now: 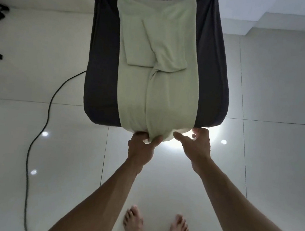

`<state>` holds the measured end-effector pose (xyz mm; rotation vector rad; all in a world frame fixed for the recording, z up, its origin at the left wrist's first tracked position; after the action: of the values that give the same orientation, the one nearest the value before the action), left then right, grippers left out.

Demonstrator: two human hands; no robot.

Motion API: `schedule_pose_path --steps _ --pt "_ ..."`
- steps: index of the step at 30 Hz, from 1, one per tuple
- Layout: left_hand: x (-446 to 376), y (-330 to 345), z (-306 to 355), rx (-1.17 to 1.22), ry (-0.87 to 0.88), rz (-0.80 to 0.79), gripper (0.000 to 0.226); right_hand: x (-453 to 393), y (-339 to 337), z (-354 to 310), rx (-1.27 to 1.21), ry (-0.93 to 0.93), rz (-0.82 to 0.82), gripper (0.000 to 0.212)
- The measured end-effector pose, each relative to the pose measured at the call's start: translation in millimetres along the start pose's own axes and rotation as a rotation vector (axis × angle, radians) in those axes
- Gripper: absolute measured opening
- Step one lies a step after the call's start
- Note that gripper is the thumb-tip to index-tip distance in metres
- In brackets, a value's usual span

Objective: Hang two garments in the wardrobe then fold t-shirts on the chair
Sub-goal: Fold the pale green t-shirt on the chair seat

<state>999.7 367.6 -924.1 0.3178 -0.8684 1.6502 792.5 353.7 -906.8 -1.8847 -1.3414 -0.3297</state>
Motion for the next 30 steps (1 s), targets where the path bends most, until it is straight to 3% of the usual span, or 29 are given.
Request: schedule_pose_path --steps 2,6,12,16,17,19,20,25,30 --pt "-7.5 -2.4 -17.6 -0.082 0.103 0.014 0.028 -12.3 10.9 7.8 -0.019 -0.039 -0.104 0.075" --pt "-25.1 -5.9 -53.4 -0.245 0.144 -0.025 0.020 -33.1 28.9 9.4 -0.060 -0.125 -0.263 0.046" --pt "-44.1 -4.1 -79.8 -0.097 0.140 0.101 0.024 -66.7 59.9 34.0 -0.057 -0.238 -0.391 0.051" --pt "-52.1 -7.8 -79.7 0.069 0.285 0.179 0.090 -76.1 76.0 67.8 0.083 -0.216 -0.411 0.070" --pt "-57.9 -6.0 -81.8 0.101 0.297 0.144 0.096 -76.8 77.6 75.3 0.099 -0.206 -0.408 0.073" --pt "-60.0 -2.8 -86.1 0.079 0.318 0.103 0.055 -74.0 77.9 88.8 0.103 -0.191 -0.406 0.075" --pt "-54.8 -3.0 -85.7 0.056 0.337 0.098 0.046 -71.2 77.2 94.8 0.102 -0.182 -0.409 0.076" --pt "-23.0 -12.2 -96.7 0.125 0.379 0.061 0.060 -44.3 65.5 114.4 0.050 -0.158 -0.487 0.059" --pt "23.9 -24.8 -114.7 0.139 0.215 0.073 0.070 -1.4 49.4 122.9 -0.018 -0.157 -0.531 0.038"
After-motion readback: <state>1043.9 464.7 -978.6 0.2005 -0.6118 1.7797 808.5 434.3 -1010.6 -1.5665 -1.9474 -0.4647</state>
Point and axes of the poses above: each hand's wrist, its own x-axis away from the middle knuckle, its own y-axis out of the palm, z = x × y, the point moved 8 cm from there along -x, towards the middle knuckle, and after that the axes turned 4 degrees about z, right-handed, at the moved point
